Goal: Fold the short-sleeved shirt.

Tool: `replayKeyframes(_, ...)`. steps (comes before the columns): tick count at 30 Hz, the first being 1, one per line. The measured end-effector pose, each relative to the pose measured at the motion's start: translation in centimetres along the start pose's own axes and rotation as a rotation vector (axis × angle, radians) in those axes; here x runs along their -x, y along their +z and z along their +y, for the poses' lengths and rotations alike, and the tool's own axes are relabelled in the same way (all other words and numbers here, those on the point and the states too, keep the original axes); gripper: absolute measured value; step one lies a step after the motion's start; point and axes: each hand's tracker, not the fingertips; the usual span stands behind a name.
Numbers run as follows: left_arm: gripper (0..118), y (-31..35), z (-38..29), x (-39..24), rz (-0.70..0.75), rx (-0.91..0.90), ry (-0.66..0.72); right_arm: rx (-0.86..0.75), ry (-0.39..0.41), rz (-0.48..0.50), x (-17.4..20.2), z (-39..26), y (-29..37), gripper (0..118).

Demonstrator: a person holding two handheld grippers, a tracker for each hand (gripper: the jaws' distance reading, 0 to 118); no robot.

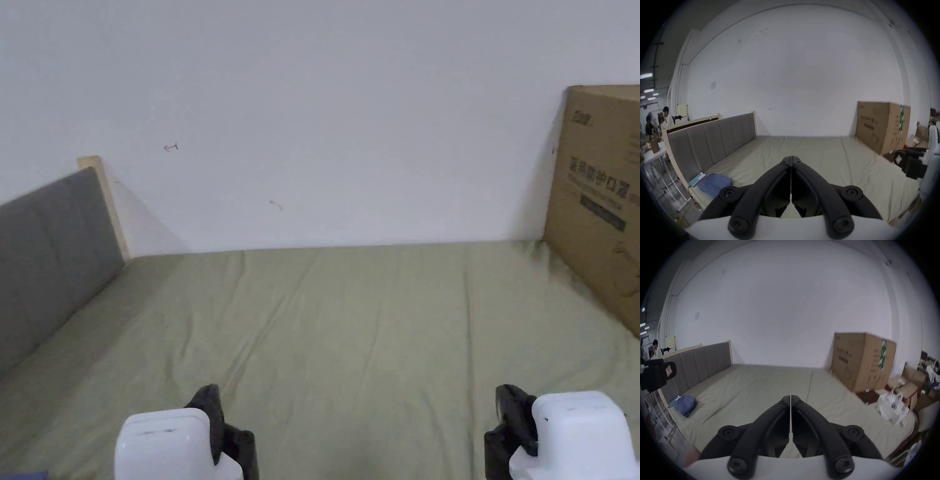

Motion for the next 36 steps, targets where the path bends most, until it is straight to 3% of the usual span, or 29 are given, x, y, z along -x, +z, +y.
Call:
replayKeyframes(5,0,-0.4,1.2,-1.2,-0.026,-0.029,-0.026,-0.052,0.041,-0.019,-0.3,0.8,0.5,2)
replayKeyframes(9,0,-1.4,1.1,-1.6,-0.063,0.028,0.036,-0.040,0.026,-0.027,-0.9,0.3,0.1,2)
replayKeyframes(14,2,-2.4,0.8,-1.7,-0.038,0.050,-0.016,-0.045,0.013,-0.068,-1.6,0.0,0.0,4)
replayKeyframes(15,10,-2.4,0.8,-1.6,-0.048,0.060,-0.021,-0.044,0.011,-0.074,-1.7,0.0,0.0,5)
replayKeyframes(17,57,-2.8,0.7,-1.3,-0.074,0.086,-0.012,-0.040,0.001,-0.081,-1.9,-0.2,-0.2,26)
replayKeyframes(18,79,-2.9,0.7,-1.3,-0.072,0.095,-0.006,-0.036,-0.005,-0.083,-1.9,-0.3,-0.2,42)
replayKeyframes(19,102,-3.1,0.7,-1.2,-0.075,0.104,0.004,-0.030,-0.012,-0.082,-2.0,-0.5,-0.2,70)
replayKeyframes(20,109,-3.0,0.7,-1.0,-0.076,0.096,0.024,-0.022,-0.022,-0.075,-2.1,-0.6,-0.4,91)
replayKeyframes(21,111,-2.8,0.7,-0.8,-0.082,0.077,0.042,-0.020,-0.027,-0.072,-2.1,-0.7,-0.4,107)
replayKeyframes(22,110,-2.7,0.9,-0.7,-0.084,0.070,0.045,-0.022,-0.027,-0.069,-2.1,-0.8,-0.3,116)
replayKeyframes(36,110,-2.6,1.6,-1.2,-0.105,0.056,-0.007,-0.025,-0.025,-0.080,-1.8,-0.4,-0.5,116)
